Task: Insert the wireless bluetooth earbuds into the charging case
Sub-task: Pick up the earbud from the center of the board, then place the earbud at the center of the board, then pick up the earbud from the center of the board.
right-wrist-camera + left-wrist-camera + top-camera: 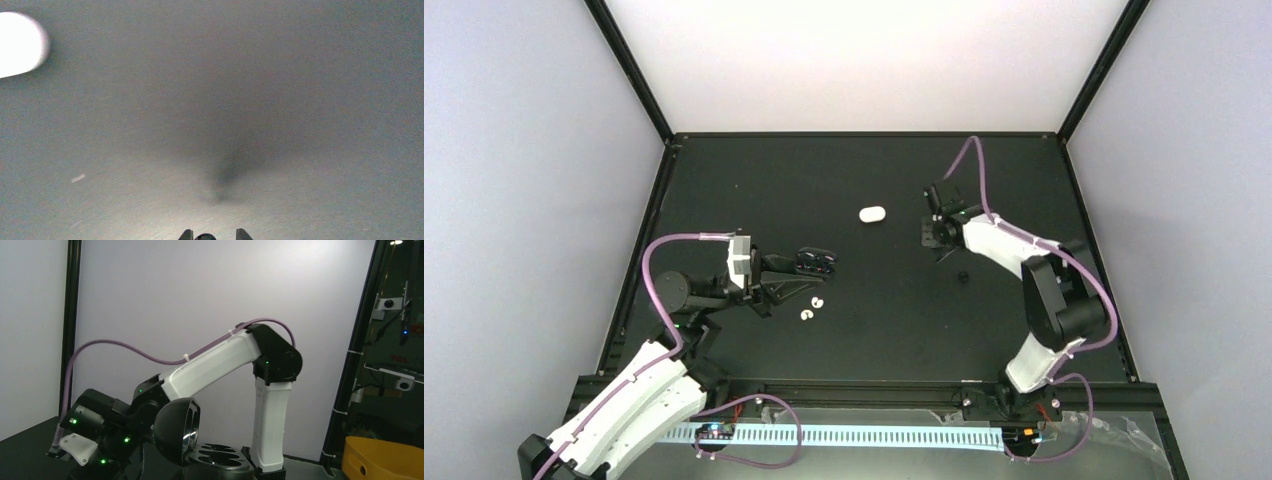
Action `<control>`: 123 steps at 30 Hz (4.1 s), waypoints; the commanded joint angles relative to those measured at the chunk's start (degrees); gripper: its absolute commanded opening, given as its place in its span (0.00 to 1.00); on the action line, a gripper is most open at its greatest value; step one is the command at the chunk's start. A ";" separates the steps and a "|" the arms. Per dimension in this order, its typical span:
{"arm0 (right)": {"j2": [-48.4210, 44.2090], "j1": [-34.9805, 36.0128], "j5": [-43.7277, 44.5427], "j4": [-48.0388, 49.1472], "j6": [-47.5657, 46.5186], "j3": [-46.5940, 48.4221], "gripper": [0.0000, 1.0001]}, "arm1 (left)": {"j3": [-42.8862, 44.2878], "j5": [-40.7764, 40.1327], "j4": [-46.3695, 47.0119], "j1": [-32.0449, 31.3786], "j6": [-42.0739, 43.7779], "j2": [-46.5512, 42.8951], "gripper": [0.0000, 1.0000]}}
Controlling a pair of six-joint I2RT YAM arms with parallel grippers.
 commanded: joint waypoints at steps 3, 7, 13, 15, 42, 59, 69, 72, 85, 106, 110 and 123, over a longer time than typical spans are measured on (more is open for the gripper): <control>-8.27 13.71 1.53 0.96 -13.60 -2.14 0.18 | 3.22 0.03 -3.81 -1.32 3.34 -2.76 0.02; -9.91 24.12 5.37 -2.05 -21.56 -2.25 0.18 | 4.68 -0.90 -7.74 -2.83 5.92 -5.07 0.01; -9.59 33.54 11.08 -8.71 -26.64 -3.13 0.18 | 3.52 -1.92 -8.56 -3.50 6.11 -9.01 0.02; -9.71 34.98 11.14 -9.58 -27.47 -4.48 0.18 | 3.73 -1.97 -8.86 -3.83 6.38 -9.47 0.02; -8.15 37.23 6.74 -11.57 -20.81 -4.89 0.53 | 4.09 -2.67 -11.63 -6.64 9.21 -8.58 0.02; -33.21 31.56 -2.43 6.91 32.31 -29.58 0.34 | 4.82 -3.78 -17.01 -6.72 11.26 -7.06 0.01; -24.20 29.89 0.38 5.21 31.20 -28.29 0.07 | 4.64 -3.87 -17.57 -6.68 11.77 -6.69 0.02; -22.03 29.84 0.57 5.95 30.53 -27.70 0.06 | 4.62 -3.90 -17.54 -6.69 11.83 -6.40 0.02; -16.31 25.35 -1.15 8.78 24.44 -23.30 0.05 | 4.53 -4.20 -17.79 -6.71 12.21 -5.91 0.02; -18.95 25.12 -5.88 4.02 5.80 -19.54 0.32 | 4.59 -4.37 -18.17 -6.71 12.74 -5.57 0.02; -17.44 25.09 -4.61 3.40 4.38 -18.74 0.33 | 4.64 -4.51 -18.32 -6.66 12.87 -5.46 0.02; -13.37 25.44 -7.41 3.98 1.64 -16.85 0.32 | 4.64 -4.76 -18.73 -6.71 13.22 -5.48 0.02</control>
